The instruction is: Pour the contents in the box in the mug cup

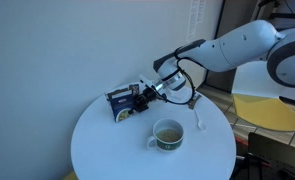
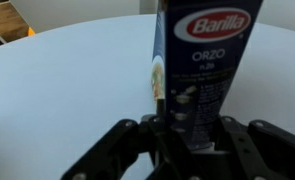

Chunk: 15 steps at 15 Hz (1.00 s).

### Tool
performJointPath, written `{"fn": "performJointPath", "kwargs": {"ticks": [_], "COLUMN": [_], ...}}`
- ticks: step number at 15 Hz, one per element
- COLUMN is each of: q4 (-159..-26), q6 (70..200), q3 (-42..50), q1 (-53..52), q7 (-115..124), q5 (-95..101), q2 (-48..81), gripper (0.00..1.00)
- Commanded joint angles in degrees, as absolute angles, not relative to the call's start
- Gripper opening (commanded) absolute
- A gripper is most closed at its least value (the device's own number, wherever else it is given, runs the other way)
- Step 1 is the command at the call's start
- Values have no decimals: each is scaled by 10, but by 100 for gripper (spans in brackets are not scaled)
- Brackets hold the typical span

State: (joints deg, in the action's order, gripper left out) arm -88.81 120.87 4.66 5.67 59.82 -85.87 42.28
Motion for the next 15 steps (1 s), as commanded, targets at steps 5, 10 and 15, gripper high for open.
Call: {"fn": "performJointPath", "kwargs": {"ticks": [5, 10, 15], "q4": [-919, -942, -950], "q6": [1149, 1040, 896], "q3": [54, 78, 110], "q1": [78, 103, 124], "q7": [593, 600, 601], "q5": [-765, -667, -540], "q2": [356, 288, 220], "gripper": [13, 13, 13]}}
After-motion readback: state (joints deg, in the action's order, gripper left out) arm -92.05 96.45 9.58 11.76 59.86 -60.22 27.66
